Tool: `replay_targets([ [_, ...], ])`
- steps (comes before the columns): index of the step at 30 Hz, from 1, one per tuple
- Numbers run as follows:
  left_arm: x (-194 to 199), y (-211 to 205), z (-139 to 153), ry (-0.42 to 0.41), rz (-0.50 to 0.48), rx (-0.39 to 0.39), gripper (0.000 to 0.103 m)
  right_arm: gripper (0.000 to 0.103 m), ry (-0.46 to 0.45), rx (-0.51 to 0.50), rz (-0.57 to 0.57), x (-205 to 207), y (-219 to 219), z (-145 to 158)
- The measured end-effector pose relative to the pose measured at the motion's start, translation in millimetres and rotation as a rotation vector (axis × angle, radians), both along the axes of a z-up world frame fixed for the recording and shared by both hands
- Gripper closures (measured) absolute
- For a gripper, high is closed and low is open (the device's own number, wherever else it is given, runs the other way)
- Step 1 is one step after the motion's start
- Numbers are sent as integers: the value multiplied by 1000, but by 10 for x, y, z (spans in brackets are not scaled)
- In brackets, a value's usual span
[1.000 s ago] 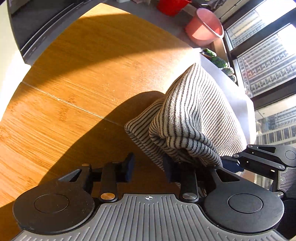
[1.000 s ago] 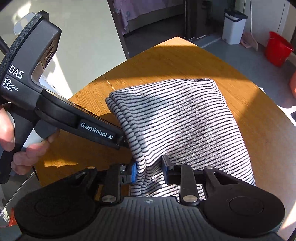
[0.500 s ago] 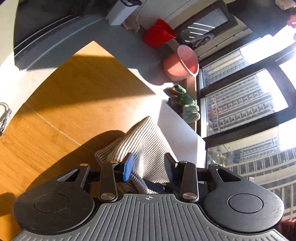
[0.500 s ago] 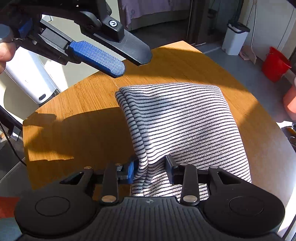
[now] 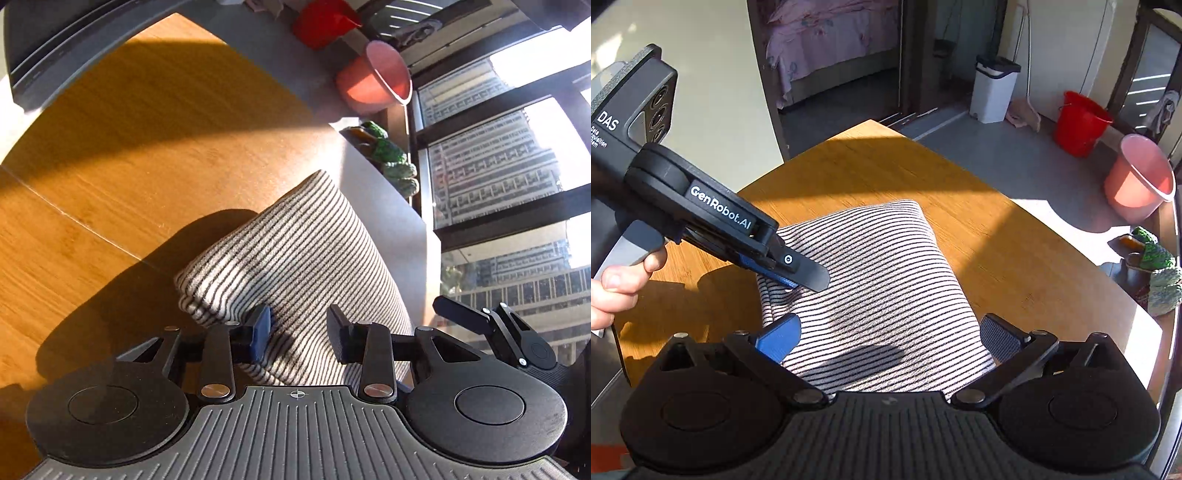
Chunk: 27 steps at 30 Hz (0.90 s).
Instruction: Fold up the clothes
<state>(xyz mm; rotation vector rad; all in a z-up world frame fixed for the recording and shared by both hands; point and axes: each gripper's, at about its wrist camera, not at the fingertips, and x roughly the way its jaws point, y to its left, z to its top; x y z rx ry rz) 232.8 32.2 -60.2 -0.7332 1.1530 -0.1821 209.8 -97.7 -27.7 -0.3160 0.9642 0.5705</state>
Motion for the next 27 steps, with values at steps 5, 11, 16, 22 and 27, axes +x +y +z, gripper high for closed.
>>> replay_targets([
  [5,32,0,-41,12,4,1,65,0,206,-91,-90,338,-35,-498],
  [11,50,22,-100,19,10,-11,65,0,210,-85,-104,359,-15,-542],
  [16,29,36,-113,17,11,-10,65,0,208,-84,-126,338,11,-550],
  [22,77,132,-180,16,17,-36,72,0,174,-47,-230,180,-20,-574],
  [27,172,228,-226,22,24,-33,82,0,231,44,-341,121,-57,-646],
])
